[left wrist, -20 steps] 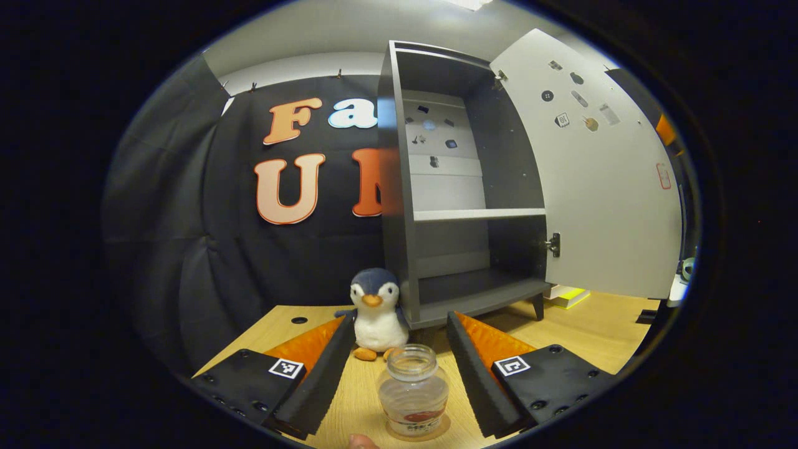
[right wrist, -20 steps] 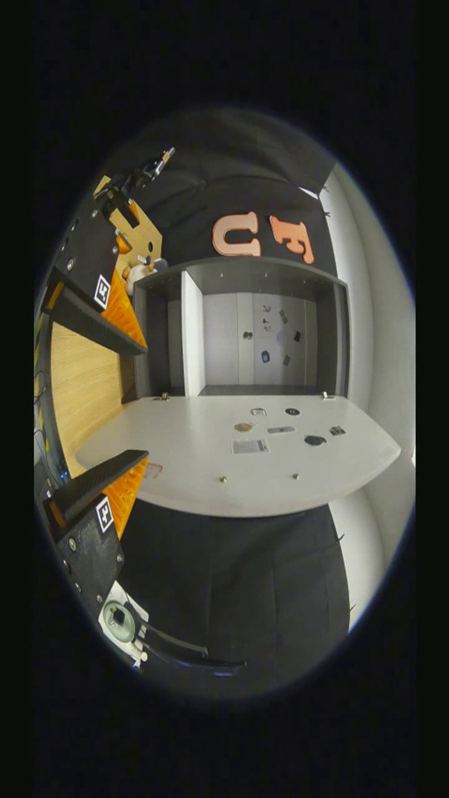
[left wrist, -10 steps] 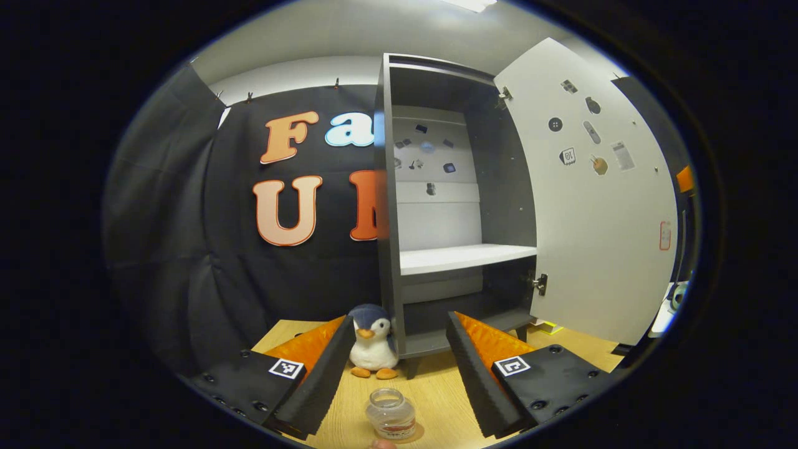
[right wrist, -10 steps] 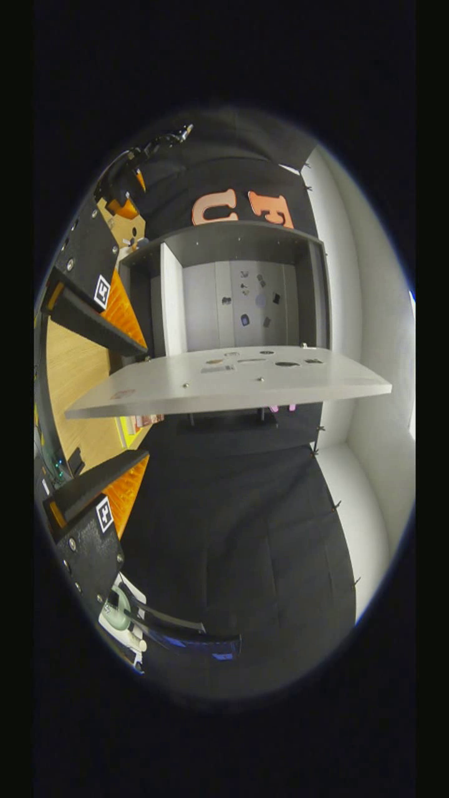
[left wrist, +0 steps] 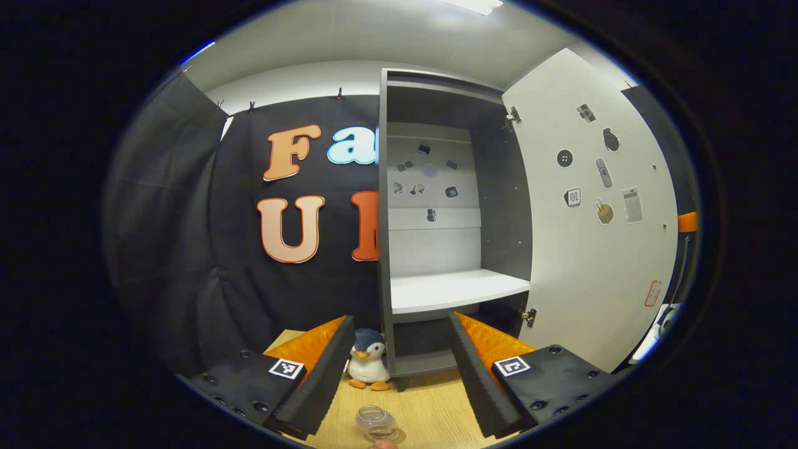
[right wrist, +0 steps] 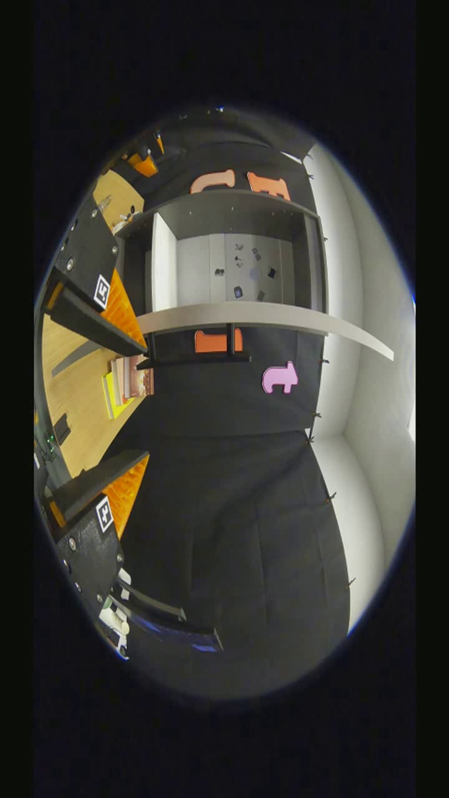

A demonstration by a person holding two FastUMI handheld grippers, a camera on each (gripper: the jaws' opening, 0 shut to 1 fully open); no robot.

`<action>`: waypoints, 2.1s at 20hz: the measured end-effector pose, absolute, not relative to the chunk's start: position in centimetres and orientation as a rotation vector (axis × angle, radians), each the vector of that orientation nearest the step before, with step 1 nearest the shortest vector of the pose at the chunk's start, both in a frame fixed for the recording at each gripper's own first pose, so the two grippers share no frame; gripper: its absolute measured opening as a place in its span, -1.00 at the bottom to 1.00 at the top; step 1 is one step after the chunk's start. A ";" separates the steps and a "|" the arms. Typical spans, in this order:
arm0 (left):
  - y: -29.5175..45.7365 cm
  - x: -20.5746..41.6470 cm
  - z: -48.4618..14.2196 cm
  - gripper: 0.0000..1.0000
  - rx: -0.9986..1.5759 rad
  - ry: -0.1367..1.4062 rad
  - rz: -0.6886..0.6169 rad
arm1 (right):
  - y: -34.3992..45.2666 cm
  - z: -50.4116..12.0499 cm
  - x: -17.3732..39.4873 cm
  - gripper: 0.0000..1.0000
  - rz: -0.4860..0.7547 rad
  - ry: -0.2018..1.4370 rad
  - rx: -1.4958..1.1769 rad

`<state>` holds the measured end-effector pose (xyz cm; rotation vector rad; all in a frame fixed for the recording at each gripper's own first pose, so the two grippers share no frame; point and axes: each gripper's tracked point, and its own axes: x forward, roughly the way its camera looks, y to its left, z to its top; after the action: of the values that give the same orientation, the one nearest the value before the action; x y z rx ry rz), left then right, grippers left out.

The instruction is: Open the cabinet door with the right hand, grasp the bottle in the cabinet with the left hand and place it on the coaster, then close the cabinet door with the right hand.

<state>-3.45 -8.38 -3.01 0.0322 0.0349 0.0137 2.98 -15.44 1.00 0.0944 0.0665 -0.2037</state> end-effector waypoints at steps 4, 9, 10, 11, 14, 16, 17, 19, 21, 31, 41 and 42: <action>-8.0 -3.8 -1.9 0.91 0.044 0.027 0.042 | -15.2 1.5 3.6 0.85 -0.161 0.062 0.078; -7.4 -4.0 -0.8 0.91 0.039 -0.008 0.053 | -11.6 2.0 2.8 0.81 -0.097 0.080 0.050; -7.2 -3.9 -0.8 0.91 0.031 -0.009 0.053 | -10.5 2.2 2.5 0.81 -0.071 0.076 0.039; -7.0 -3.8 -0.8 0.91 0.021 -0.011 0.050 | -9.0 2.4 2.3 0.82 -0.046 0.074 0.036; -6.0 -3.6 -0.6 0.91 0.003 -0.018 0.040 | -4.6 2.6 2.5 0.81 0.013 0.068 0.058; -5.0 -3.3 -0.4 0.91 0.000 -0.026 0.038 | -1.9 3.0 3.0 0.81 0.045 0.063 0.082; -4.5 -3.1 -0.3 0.91 -0.004 -0.029 0.032 | -0.5 3.1 3.3 0.81 0.066 0.064 0.091; -3.5 -2.6 -0.2 0.91 -0.008 -0.036 0.017 | 2.8 3.1 4.3 0.81 0.107 0.068 0.115; -2.4 -1.9 -0.1 0.91 -0.006 -0.042 0.004 | 6.5 3.3 5.9 0.81 0.136 0.058 0.130; 2.7 0.9 0.3 0.90 0.004 -0.052 -0.046 | 20.7 5.1 15.3 0.86 0.234 0.025 0.193; 3.0 2.2 0.0 0.91 0.005 -0.053 0.003 | 22.6 5.0 20.0 0.88 0.312 0.039 0.216; 3.0 2.2 0.0 0.91 0.005 -0.055 0.008 | 22.9 5.0 20.3 0.88 0.313 0.038 0.212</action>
<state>2.22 2.99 -0.04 0.0051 -0.0546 0.0077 20.27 22.85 5.01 0.2123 0.0380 0.3126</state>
